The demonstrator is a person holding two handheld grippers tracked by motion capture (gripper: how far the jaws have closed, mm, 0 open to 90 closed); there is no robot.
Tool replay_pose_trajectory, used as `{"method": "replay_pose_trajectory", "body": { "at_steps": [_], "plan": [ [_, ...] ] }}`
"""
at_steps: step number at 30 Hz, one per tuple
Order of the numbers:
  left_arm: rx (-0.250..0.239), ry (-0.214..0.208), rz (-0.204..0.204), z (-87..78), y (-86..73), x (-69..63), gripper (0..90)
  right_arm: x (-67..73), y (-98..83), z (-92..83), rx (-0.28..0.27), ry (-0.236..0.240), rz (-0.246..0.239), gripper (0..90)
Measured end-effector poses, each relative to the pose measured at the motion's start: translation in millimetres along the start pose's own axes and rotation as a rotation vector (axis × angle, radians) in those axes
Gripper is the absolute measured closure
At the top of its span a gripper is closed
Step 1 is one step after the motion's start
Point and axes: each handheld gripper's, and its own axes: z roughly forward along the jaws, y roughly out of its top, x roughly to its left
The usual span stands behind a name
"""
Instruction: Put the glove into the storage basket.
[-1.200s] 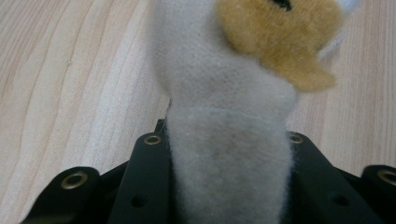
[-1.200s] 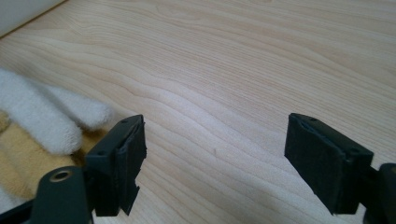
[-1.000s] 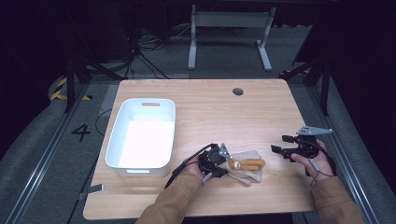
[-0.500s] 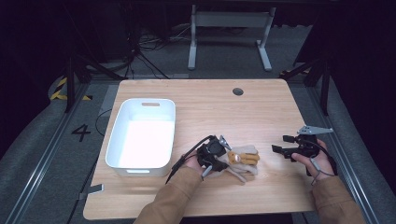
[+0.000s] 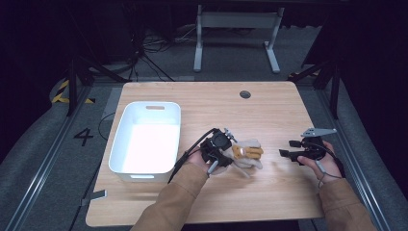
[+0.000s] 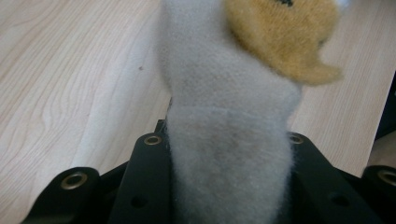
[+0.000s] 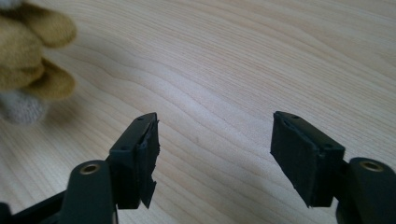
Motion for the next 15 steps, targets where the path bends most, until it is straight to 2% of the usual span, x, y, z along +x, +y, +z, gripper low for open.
{"method": "replay_pose_trajectory", "body": {
  "at_steps": [2,5,6,12,15],
  "plan": [
    [0.006,0.011,-0.018,-4.5,1.6,2.2,69.5,0.1,3.4,2.2,0.025,-0.006,-0.014,42.6],
    [0.01,0.019,-0.041,-10.9,3.8,5.8,69.5,0.5,8.3,5.1,0.074,-0.013,-0.047,48.9],
    [0.008,0.019,-0.053,-12.3,4.3,6.7,69.5,0.4,10.9,6.9,0.087,-0.023,-0.071,50.6],
    [-0.018,0.044,-0.137,-28.0,5.9,18.1,69.5,2.0,22.4,15.4,0.102,-0.02,-0.102,54.1],
    [-0.01,0.059,-0.16,-34.6,7.0,23.1,69.5,2.9,25.1,17.5,0.107,-0.024,-0.111,54.7]
  ]
}}
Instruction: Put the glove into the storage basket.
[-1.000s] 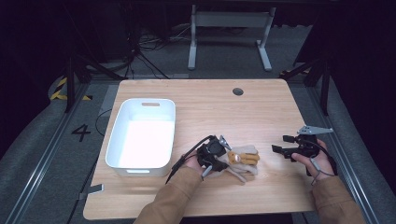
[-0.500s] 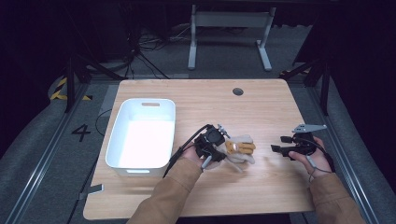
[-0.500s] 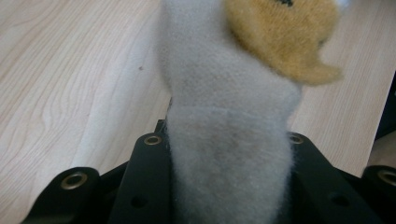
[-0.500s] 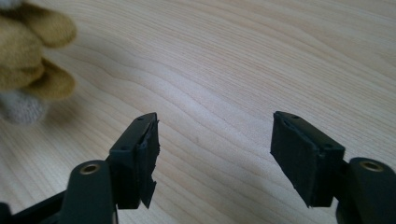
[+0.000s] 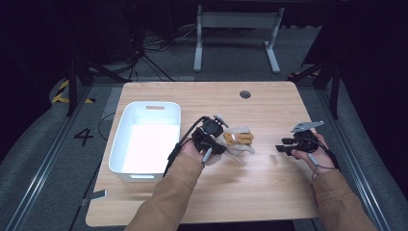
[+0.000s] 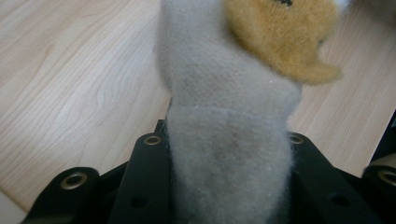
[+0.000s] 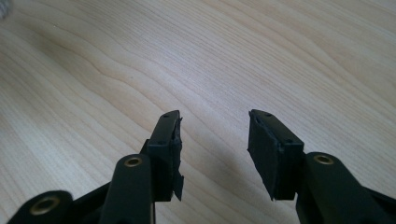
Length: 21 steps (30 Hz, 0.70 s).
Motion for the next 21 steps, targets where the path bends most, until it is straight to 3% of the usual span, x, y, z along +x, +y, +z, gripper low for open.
{"method": "replay_pose_trajectory", "body": {
  "at_steps": [2,6,8,21],
  "plan": [
    [0.008,0.018,-0.009,-2.5,1.5,2.5,69.5,0.1,3.0,2.6,0.039,0.002,0.003,56.3],
    [0.015,0.037,-0.025,-7.6,5.5,6.8,69.4,-1.5,3.7,3.5,0.073,0.011,0.064,61.4],
    [0.016,0.045,-0.03,-10.3,7.6,8.7,69.4,-2.5,3.9,3.2,0.086,0.013,0.062,64.2],
    [-0.032,0.076,-0.079,-31.4,11.1,21.7,69.2,-5.9,0.7,-0.4,0.078,0.023,0.07,67.1]
  ]
}}
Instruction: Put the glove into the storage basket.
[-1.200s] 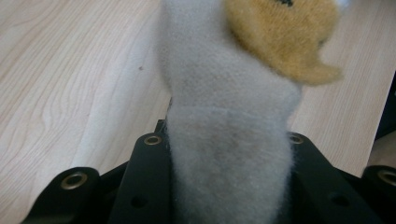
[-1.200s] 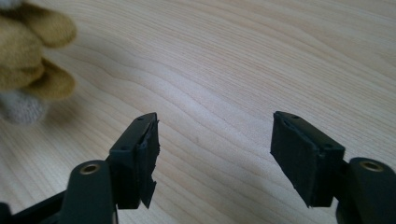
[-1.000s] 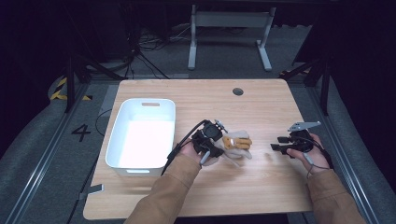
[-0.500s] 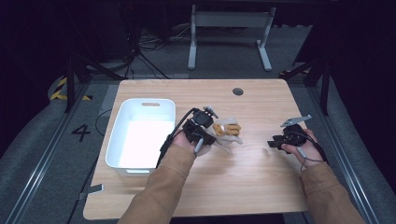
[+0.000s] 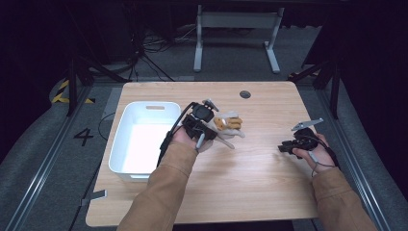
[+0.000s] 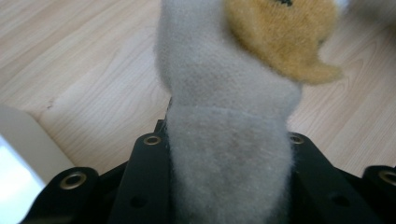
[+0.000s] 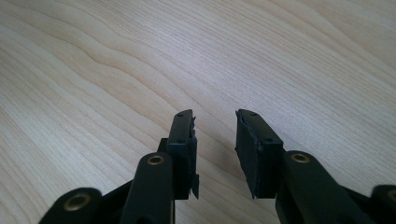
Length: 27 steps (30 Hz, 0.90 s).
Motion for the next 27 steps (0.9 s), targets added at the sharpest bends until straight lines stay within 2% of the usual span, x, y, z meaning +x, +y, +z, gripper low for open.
{"method": "replay_pose_trajectory", "body": {
  "at_steps": [7,20,23,27],
  "plan": [
    [-0.022,0.026,-0.026,-16.3,-2.2,9.9,69.2,-0.1,-0.9,0.1,0.0,0.002,-0.001,66.7],
    [0.014,0.091,-0.103,-35.6,-1.7,28.7,69.2,-2.0,-4.8,-2.5,-0.004,0.018,0.016,66.8],
    [0.022,0.126,-0.144,-37.1,-2.6,34.0,69.2,-1.6,-4.8,-2.3,-0.006,0.022,0.017,67.0],
    [0.002,0.154,-0.228,-40.1,-2.7,41.3,69.2,-0.8,-4.7,-2.2,-0.008,0.029,0.016,67.1]
  ]
}}
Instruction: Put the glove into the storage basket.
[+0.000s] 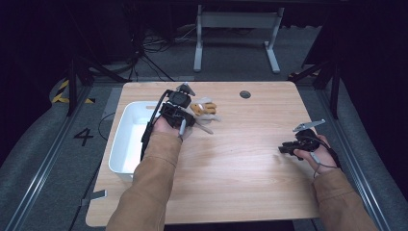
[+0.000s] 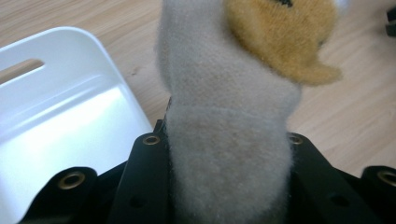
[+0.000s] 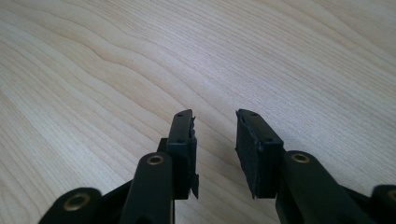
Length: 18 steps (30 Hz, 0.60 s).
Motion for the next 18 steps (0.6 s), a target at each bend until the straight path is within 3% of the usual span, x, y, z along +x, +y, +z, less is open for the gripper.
{"method": "replay_pose_trajectory", "body": {
  "at_steps": [8,9,11,18],
  "plan": [
    [0.007,0.054,-0.113,-2.7,2.4,14.5,69.5,-0.8,-0.9,0.6,0.004,0.007,0.002,66.9],
    [0.012,0.056,-0.161,-2.4,2.8,15.7,69.5,-0.7,-0.9,0.5,0.003,0.007,0.003,66.9],
    [0.009,0.042,-0.215,-3.0,2.9,18.9,69.5,-0.3,-0.7,0.8,0.0,0.007,0.001,66.8],
    [-0.013,0.078,-0.241,-6.8,2.2,24.4,69.4,3.2,-0.1,5.3,0.011,0.015,-0.015,66.2]
  ]
}}
